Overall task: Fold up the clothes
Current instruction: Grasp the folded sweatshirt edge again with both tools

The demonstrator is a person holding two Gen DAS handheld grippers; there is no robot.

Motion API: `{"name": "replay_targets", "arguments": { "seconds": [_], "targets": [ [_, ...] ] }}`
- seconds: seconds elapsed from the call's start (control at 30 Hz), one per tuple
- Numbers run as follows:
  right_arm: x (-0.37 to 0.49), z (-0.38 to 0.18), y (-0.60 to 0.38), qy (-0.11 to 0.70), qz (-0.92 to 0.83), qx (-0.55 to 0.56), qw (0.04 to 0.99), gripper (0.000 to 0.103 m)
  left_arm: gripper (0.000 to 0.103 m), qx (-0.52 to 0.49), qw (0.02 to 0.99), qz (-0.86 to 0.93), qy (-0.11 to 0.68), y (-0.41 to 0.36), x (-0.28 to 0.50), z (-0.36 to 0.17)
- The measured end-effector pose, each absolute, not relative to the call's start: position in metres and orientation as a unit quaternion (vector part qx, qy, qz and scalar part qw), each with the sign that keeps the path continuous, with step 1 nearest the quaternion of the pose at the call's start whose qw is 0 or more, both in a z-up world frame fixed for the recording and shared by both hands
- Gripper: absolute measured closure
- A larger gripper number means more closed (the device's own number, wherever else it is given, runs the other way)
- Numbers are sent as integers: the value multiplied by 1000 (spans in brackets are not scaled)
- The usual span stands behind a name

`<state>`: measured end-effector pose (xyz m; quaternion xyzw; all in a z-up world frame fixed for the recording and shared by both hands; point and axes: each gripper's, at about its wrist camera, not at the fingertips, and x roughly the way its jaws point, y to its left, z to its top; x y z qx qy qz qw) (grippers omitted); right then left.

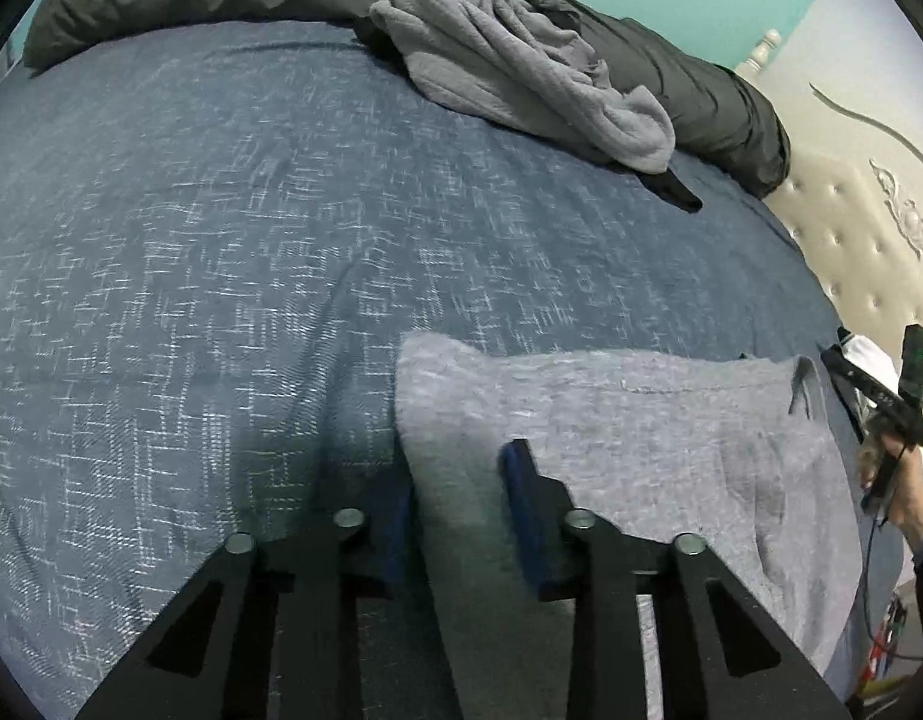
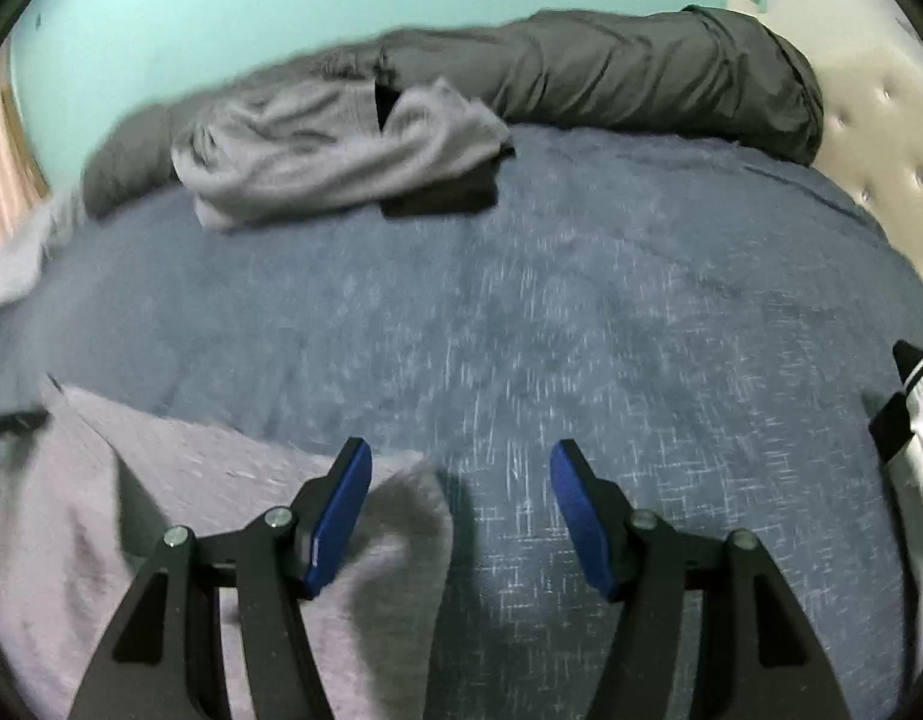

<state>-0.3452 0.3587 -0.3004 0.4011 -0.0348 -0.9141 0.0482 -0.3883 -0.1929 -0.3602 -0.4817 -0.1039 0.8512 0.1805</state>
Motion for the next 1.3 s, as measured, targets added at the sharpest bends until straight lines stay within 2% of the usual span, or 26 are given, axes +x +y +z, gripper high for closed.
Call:
{"name": "replay_targets", "arguments": {
  "seconds": [0.1, 0.4, 0.43, 0.47, 0.5, 0.57, 0.6, 0.63, 0.67, 0.9, 1.07, 1.13, 1.2, 1.3],
  "targets": [
    [-336, -304, 367, -25, -906, 414, 83, 40, 78, -480, 181, 852, -100, -190, -386, -359],
    [-333, -324, 361, -15, -891, 443, 95, 40, 76, -478, 178, 857, -69, -187, -386, -354],
    [-335, -326, 355, -9, -889, 447, 100, 40, 76, -480, 177, 857, -68, -187, -387, -355],
    [-338, -329, 350, -4, -886, 452, 106, 40, 81, -482, 179, 855, -71, -186, -387, -356],
    [-340, -332, 345, 5, -883, 458, 102, 44, 88, -485, 181, 853, -74, -186, -388, -357],
    [-345, -337, 339, 11, -878, 470, 96, 66, 91, -485, 183, 851, -80, -187, -387, -356],
    [-344, -337, 338, 4, -879, 467, 95, 83, 96, -483, 183, 852, -85, -190, -386, -353],
    [-344, -336, 338, -2, -881, 463, 94, 97, 97, -480, 183, 853, -90, -193, -384, -350],
    [-342, -333, 337, -1, -887, 454, 86, 100, 97, -477, 183, 855, -95, -196, -383, -347],
    [-337, -310, 371, -68, -901, 426, 43, 101, 100, -461, 161, 856, -173, -237, -371, -340],
    [-347, -320, 369, -76, -883, 463, 16, 101, 98, -464, 155, 862, -132, -225, -372, -340],
    [-351, -328, 365, -82, -873, 481, 13, 100, 94, -463, 154, 866, -114, -220, -373, -338],
    [-351, -331, 363, -83, -871, 484, 17, 97, 75, -462, 152, 869, -96, -215, -374, -336],
    [-345, -318, 351, -36, -889, 454, 50, 90, 71, -460, 150, 873, -68, -207, -375, -333]
  ]
}}
